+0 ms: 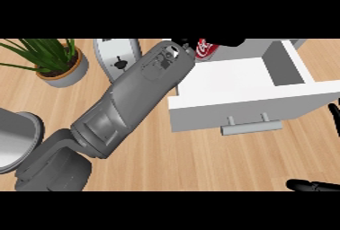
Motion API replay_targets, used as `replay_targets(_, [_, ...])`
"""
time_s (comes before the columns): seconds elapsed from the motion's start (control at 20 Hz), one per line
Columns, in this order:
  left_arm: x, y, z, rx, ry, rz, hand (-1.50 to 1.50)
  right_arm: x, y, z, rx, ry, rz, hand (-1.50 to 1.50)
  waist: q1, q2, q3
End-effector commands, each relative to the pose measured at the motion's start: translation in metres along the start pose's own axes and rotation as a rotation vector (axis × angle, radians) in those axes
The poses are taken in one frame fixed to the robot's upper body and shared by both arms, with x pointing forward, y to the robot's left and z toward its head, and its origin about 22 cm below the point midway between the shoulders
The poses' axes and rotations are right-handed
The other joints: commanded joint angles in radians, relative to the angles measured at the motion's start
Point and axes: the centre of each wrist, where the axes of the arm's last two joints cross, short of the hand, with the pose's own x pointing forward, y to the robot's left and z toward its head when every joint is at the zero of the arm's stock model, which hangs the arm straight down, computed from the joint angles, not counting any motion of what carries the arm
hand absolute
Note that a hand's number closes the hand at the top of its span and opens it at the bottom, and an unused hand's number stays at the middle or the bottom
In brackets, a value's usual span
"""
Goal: Pick up the can, place it into the drawer and close the drawer
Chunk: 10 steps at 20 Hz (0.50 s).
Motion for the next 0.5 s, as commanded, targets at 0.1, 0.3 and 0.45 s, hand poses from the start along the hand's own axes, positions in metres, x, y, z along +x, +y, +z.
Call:
replay_targets(0.1, [-0.005, 0.000, -0.001, 0.032, -0.010, -0.052, 1.50, 0.000, 0.010, 0.000, 0.023, -0.029, -0.008, -1.50, -0.024, 0.006, 0.001])
replay_targets(0.3, [-0.017, -0.001, 0.003, 0.055, -0.002, -0.050, -1.50, 0.010, 0.008, -0.005, 0.023, -0.033, 0.011, -1.50, -0.020, 0.004, 0.000])
replay_targets(0.45, [-0.027, 0.000, 0.005, 0.076, 0.017, -0.059, -1.50, 0.007, 0.019, -0.004, 0.045, -0.026, 0.015, -1.50, -0.024, 0.007, 0.000])
